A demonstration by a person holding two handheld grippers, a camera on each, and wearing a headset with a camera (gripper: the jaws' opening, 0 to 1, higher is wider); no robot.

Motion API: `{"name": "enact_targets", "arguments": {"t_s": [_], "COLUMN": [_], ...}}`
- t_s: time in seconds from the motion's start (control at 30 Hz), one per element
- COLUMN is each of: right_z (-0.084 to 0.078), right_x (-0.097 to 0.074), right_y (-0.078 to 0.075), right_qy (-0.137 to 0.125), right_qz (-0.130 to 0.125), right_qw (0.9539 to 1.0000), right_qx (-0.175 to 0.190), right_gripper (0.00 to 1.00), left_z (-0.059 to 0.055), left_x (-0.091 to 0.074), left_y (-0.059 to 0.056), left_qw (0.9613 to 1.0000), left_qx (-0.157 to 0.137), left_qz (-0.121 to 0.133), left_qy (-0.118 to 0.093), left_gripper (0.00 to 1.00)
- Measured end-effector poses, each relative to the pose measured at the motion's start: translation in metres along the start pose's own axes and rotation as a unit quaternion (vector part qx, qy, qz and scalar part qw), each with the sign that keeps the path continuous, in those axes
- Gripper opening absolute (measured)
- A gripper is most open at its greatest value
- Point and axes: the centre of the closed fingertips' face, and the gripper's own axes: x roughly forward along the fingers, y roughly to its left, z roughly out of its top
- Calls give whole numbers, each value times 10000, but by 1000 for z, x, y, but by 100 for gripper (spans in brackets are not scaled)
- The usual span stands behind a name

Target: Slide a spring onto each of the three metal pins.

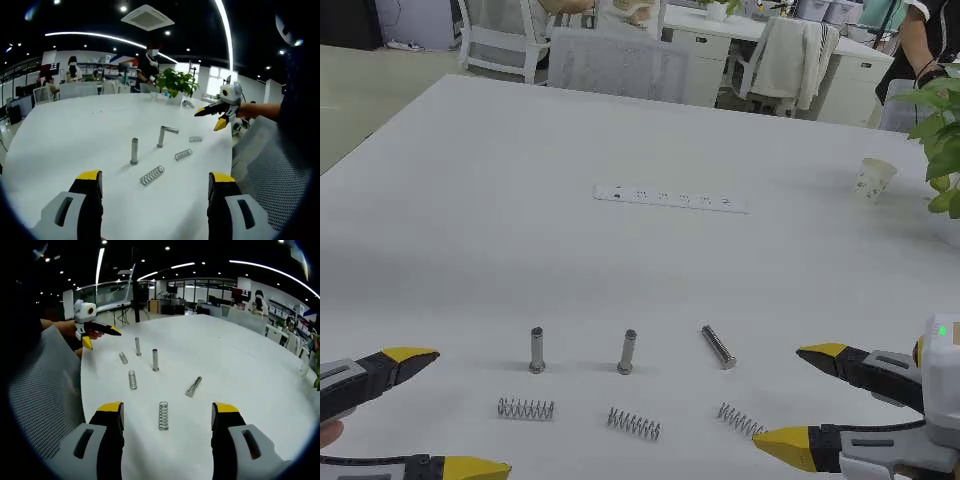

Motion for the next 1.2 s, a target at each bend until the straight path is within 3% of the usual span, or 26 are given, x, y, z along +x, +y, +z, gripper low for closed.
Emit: {"name": "enact_targets", "arguments": {"t_s": [1.2], "right_z": [1], "right_x": [5], "right_y": [4], "right_qy": [167], "right_qz": [83], "right_qw": [9998], "right_qx": [-111], "right_gripper": [70], "left_z": [-7], "left_x": [0], "left_y": [-4], "left_qw": [9999], "left_qx": [-89], "left_qz": [21], "left_qy": [-80], "left_gripper": [82]}}
